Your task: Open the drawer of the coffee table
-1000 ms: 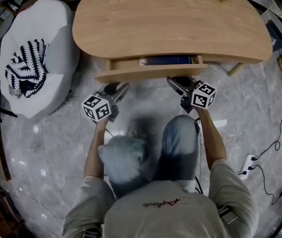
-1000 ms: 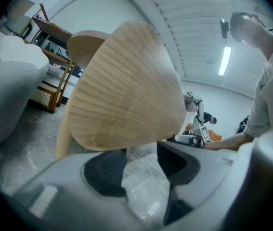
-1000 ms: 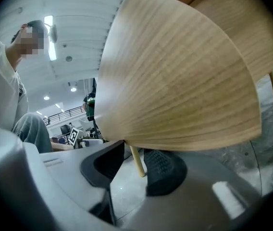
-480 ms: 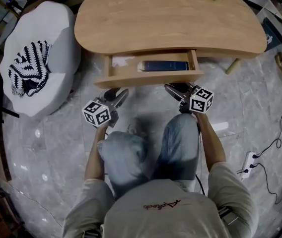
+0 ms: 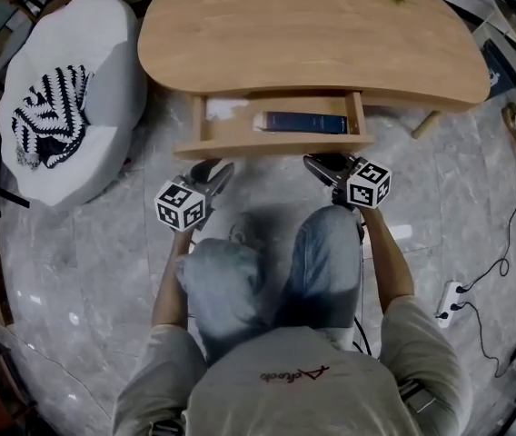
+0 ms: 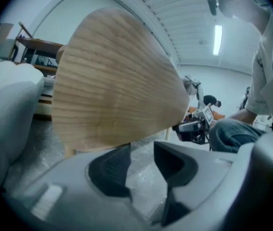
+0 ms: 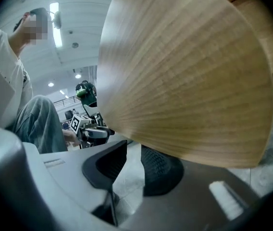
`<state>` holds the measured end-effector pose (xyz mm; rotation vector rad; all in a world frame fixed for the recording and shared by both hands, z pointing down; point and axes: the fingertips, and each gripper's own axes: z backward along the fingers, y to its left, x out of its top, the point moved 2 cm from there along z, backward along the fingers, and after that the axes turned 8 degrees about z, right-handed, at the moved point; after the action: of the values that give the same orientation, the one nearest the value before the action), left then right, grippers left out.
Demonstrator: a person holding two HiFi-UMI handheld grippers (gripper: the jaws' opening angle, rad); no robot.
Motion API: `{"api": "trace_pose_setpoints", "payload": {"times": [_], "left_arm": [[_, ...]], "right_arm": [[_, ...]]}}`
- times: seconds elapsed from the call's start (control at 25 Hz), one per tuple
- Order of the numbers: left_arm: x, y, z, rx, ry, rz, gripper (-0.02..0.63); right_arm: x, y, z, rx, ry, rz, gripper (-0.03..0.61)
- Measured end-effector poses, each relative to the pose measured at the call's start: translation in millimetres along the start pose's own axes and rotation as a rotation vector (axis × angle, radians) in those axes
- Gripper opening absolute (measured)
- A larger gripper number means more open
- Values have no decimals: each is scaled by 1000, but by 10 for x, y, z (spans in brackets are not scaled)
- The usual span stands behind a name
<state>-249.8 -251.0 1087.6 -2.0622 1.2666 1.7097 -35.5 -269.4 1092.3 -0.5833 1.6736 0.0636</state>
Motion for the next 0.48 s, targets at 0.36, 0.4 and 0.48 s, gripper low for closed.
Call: {"api": "trace_pose_setpoints", "payload": {"times": [0.36, 0.4, 0.48], "left_arm": [[-158, 77, -77, 65, 53, -68, 43], [-168, 87, -88, 72, 50, -71, 21], [-192, 107, -110, 85, 53, -87, 2]], "right_arm": [[-160, -220, 235, -105, 78, 116, 14], [-184, -227, 249, -123, 100, 151, 6], [-240, -236, 257, -157, 146, 219, 5]]}}
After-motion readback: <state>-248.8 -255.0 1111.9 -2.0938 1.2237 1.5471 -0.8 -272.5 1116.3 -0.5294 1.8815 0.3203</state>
